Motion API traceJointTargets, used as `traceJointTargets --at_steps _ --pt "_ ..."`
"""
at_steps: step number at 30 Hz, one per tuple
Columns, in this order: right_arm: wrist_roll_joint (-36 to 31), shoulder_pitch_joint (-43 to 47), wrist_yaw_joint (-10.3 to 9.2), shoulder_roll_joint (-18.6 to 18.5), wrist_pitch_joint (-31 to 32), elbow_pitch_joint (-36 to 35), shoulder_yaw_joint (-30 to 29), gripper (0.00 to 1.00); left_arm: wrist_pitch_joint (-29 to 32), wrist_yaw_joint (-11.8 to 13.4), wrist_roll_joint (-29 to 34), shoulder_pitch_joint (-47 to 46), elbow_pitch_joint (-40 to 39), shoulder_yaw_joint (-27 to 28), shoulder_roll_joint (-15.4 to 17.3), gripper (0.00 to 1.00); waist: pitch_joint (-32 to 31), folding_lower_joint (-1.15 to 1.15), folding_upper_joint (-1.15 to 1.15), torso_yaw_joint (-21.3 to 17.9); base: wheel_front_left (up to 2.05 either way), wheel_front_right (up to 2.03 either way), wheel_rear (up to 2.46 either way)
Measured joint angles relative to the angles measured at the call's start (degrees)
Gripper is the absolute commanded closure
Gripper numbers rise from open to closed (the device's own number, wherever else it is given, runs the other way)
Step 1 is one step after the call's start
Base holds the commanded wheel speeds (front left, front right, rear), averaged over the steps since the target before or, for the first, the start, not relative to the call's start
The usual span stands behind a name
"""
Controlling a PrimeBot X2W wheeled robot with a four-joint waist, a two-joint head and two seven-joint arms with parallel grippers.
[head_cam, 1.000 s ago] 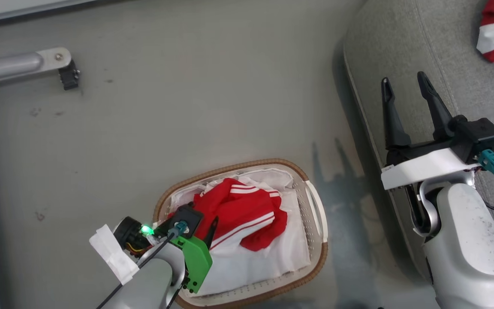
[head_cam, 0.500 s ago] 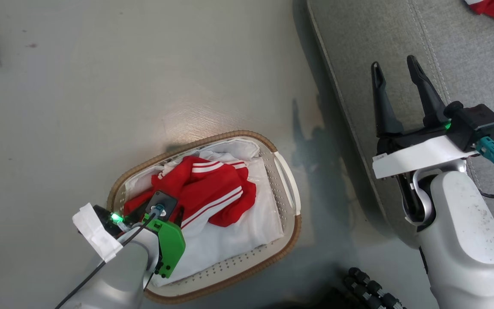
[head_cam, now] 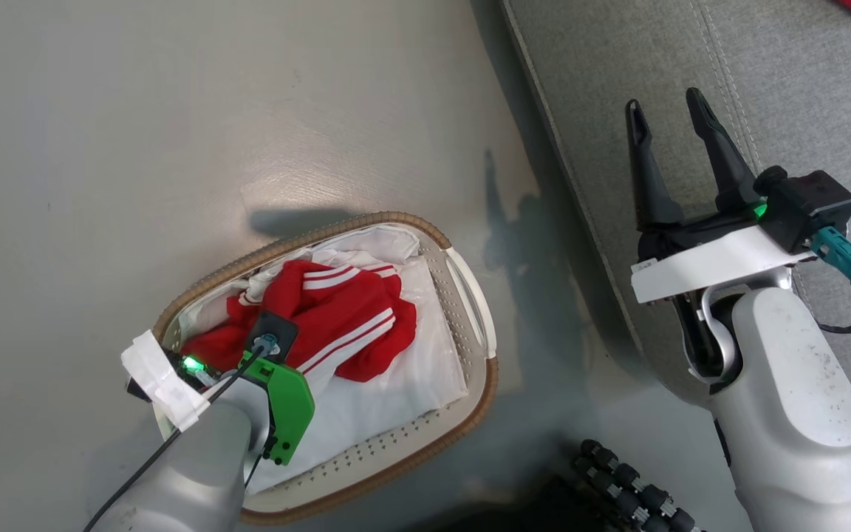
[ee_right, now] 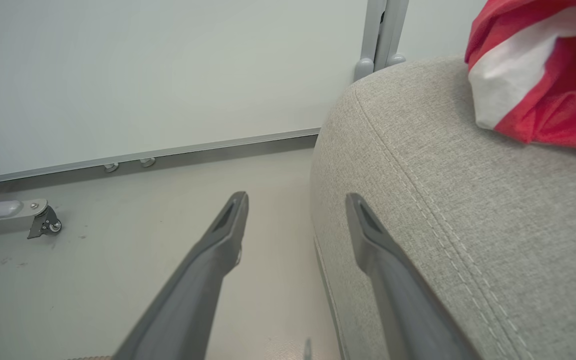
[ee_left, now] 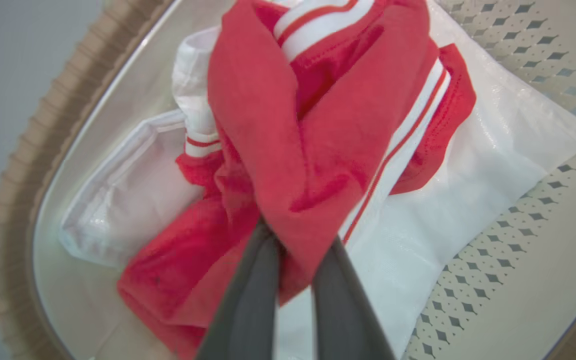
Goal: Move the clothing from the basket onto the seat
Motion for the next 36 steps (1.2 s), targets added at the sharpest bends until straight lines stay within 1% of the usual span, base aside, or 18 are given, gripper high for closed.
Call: traceJointTargets --at_steps 8,14,18,23,30,36 --pt "-1.67 0.63 0.00 0.01 0.00 1.77 -0.98 0.00 -4.14 -1.66 -1.78 0.11 -2.88 -1.37 -1.07 1.00 -2.51 0.00 0.00 1.33 0.00 0.00 0.00" --pt "-3.92 2.02 0.00 0.03 0.00 3.05 -2.22 0.00 -5.87 -2.14 -5.10 1.07 -8.04 -1.37 -1.23 1.00 -6.00 0.00 0.00 2.98 0.00 0.00 0.00" --pt "-5.53 3.55 0.00 0.03 0.00 4.00 -2.80 0.00 -6.08 -2.35 -5.86 1.73 -12.70 -2.25 -0.78 1.00 -9.06 0.00 0.00 4.34 0.00 0.00 0.00" --pt "-7.22 5.70 -0.01 0.05 0.00 4.98 -3.49 0.00 -6.28 -2.36 -7.14 3.32 -19.95 -4.08 2.35 1.00 -13.45 0.00 0.00 6.01 0.00 0.00 0.00" --pt "-8.87 9.38 0.00 0.04 0.00 6.97 -3.71 0.00 -6.15 -2.38 -11.02 4.24 -29.29 -7.26 7.68 1.00 -20.77 -0.01 0.00 8.24 0.00 0.00 0.00" --pt "-9.81 11.66 0.00 0.03 0.01 8.61 -2.98 0.00 -3.27 -2.45 -13.79 3.41 -36.15 -9.33 12.29 1.00 -27.50 -0.01 0.00 9.83 0.00 0.00 0.00"
